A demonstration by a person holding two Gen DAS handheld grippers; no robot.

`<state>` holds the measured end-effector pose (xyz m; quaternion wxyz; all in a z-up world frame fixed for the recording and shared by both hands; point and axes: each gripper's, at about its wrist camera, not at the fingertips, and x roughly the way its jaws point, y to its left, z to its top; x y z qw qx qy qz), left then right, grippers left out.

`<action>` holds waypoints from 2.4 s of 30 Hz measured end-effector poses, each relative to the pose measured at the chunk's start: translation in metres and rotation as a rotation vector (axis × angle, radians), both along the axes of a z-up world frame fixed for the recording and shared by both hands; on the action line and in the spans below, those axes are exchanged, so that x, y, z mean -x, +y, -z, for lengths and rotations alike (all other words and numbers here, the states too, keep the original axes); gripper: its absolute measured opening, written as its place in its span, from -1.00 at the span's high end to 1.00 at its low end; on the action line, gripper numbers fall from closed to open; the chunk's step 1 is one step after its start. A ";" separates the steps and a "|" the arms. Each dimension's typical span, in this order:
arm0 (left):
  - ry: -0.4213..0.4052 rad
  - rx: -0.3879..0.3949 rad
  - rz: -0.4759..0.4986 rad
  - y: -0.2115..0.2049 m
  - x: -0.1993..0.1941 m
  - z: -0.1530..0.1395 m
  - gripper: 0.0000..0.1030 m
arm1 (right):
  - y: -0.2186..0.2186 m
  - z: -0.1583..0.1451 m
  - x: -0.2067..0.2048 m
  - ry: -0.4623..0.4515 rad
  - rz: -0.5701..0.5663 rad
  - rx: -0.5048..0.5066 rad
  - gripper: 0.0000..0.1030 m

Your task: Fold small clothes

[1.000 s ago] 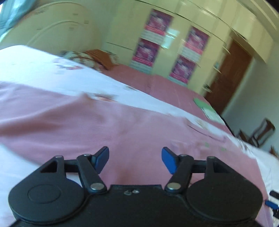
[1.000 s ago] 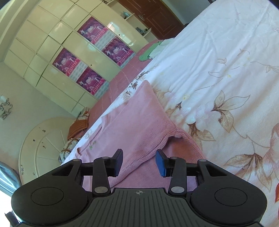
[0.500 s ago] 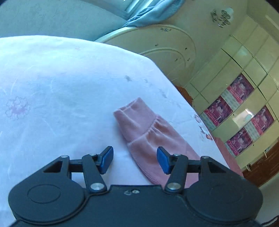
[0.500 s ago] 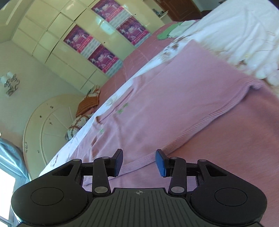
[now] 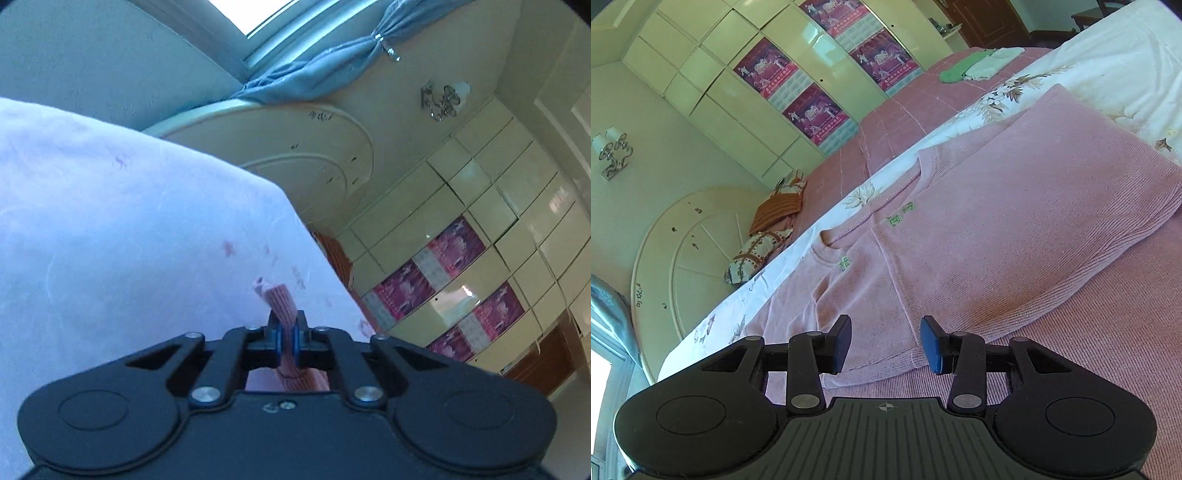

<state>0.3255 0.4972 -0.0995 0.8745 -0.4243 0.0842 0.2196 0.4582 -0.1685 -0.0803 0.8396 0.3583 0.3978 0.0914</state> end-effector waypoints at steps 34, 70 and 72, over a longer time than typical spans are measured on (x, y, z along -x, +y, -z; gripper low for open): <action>0.232 -0.550 1.029 -0.475 -0.161 0.021 0.00 | -0.092 0.007 0.003 0.021 0.053 -0.114 0.20; 0.346 -0.517 0.676 -0.297 -0.079 0.026 0.02 | -0.021 -0.004 -0.028 -0.098 -0.065 0.006 0.91; 0.339 -0.531 0.683 -0.299 -0.083 0.025 0.11 | -0.022 -0.003 -0.026 -0.098 -0.072 0.012 0.91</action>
